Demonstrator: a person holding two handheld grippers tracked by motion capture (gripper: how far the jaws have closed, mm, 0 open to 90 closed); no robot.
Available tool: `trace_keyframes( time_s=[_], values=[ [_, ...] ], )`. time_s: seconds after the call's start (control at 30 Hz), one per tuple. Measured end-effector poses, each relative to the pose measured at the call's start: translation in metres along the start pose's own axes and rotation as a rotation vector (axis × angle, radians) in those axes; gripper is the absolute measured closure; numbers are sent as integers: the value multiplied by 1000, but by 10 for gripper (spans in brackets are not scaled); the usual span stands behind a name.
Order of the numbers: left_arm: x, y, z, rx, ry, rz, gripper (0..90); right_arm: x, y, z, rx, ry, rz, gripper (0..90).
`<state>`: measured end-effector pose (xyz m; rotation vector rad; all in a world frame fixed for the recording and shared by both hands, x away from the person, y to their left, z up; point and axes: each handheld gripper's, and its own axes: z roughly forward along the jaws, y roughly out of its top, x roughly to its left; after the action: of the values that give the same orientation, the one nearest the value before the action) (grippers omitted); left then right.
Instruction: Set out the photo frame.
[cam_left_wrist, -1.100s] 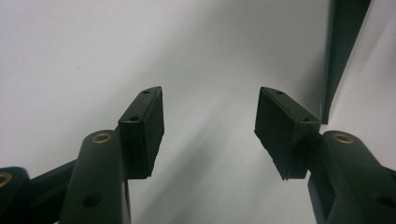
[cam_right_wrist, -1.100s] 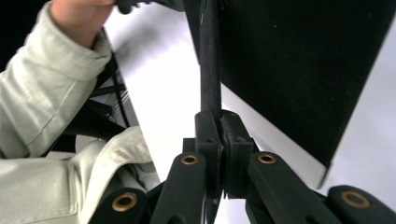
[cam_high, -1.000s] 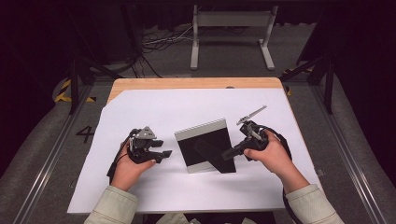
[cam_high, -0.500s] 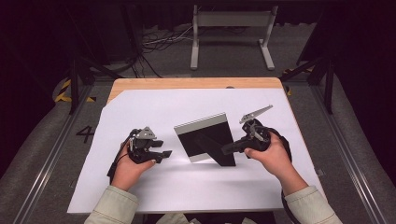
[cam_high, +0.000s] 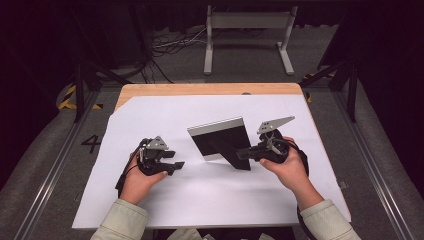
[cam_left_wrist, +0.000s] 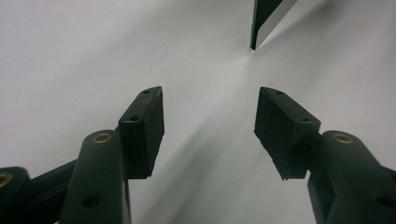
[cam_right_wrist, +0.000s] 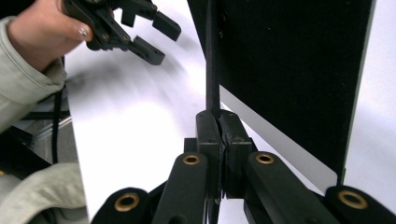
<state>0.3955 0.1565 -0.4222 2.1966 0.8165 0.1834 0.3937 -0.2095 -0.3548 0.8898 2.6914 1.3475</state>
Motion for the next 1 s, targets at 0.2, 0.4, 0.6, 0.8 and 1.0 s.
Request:
trace_keyframes(
  time_s=[0.2,0.4,0.6,0.8,1.0],
  values=[
    [-1,0,1,3,3,4,435,-3,-7,2,-9,9,-5,882],
    [-1,0,1,4,1,5,435,-1,-10,2,45,8,-34,882],
    [-1,0,1,2,2,6,435,-4,-17,2,64,13,-53,882],
    [-2,0,1,5,1,8,435,-6,-23,2,79,21,-89,882],
    [-2,1,2,6,3,9,435,-8,-29,2,95,24,-137,881]
  ],
)
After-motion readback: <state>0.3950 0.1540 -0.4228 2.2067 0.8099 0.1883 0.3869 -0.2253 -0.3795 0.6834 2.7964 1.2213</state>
